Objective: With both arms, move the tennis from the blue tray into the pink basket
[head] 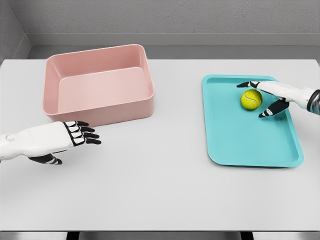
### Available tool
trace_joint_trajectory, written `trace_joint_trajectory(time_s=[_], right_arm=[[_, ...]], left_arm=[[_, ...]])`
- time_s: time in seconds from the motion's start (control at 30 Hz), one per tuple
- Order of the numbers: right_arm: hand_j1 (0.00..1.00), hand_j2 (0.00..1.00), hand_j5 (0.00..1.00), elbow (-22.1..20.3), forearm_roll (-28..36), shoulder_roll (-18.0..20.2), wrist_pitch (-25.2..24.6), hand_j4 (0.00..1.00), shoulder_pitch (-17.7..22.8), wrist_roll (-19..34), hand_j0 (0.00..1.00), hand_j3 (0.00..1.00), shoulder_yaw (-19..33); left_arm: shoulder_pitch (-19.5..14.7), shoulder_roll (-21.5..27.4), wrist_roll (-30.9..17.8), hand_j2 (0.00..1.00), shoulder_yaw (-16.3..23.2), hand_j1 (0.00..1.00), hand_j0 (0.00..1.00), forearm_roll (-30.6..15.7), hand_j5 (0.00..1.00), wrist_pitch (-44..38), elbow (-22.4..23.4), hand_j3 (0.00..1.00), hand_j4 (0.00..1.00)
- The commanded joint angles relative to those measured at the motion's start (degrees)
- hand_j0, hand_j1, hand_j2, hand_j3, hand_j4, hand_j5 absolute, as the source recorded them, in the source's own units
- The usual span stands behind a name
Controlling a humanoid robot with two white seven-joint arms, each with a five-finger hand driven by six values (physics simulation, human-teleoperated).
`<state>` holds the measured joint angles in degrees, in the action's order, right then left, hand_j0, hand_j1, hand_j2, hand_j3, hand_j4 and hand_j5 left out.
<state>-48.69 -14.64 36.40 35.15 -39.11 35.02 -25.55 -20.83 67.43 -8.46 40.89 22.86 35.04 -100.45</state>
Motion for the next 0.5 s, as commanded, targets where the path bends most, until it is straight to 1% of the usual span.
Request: trace_joint_trajectory(time_s=[0.0, 0.07, 0.2, 0.27, 0.47], right_arm=[[0.88, 0.88, 0.88, 0.0, 0.4, 0.1, -0.1, 0.88, 0.0, 0.0, 0.88, 0.88, 0.1], [0.84, 0.84, 0.84, 0.0, 0.4, 0.1, -0.1, 0.84, 0.0, 0.0, 0.84, 0.84, 0.1], [0.84, 0.84, 0.84, 0.0, 0.4, 0.1, -0.1, 0.84, -0.2, 0.0, 0.84, 0.84, 0.1], [0.81, 0.81, 0.81, 0.0, 0.5, 0.1, -0.1, 0.81, -0.3, 0.0, 0.81, 0.81, 0.1], [0.8, 0.8, 0.8, 0.0, 0.5, 0.0, -0.1, 0.8, -0.3, 0.0, 0.8, 0.8, 0.1]], left_arm=[[-0.1, 0.1, 0.0, 1.0, 0.0, 1.0, 1.0, -0.4, 1.0, 0.0, 0.0, 1.0, 1.0], [0.0, 0.0, 0.0, 1.0, 0.0, 1.0, 1.0, -0.4, 1.0, 0.0, 0.0, 1.0, 1.0], [0.0, 0.0, 0.0, 1.0, 0.0, 1.0, 1.0, -0.4, 1.0, 0.0, 0.0, 1.0, 1.0], [0.0, 0.0, 0.0, 1.0, 0.0, 1.0, 1.0, -0.4, 1.0, 0.0, 0.0, 1.0, 1.0], [-0.1, 0.0, 0.0, 1.0, 0.0, 1.0, 1.0, -0.4, 1.0, 0.0, 0.0, 1.0, 1.0]])
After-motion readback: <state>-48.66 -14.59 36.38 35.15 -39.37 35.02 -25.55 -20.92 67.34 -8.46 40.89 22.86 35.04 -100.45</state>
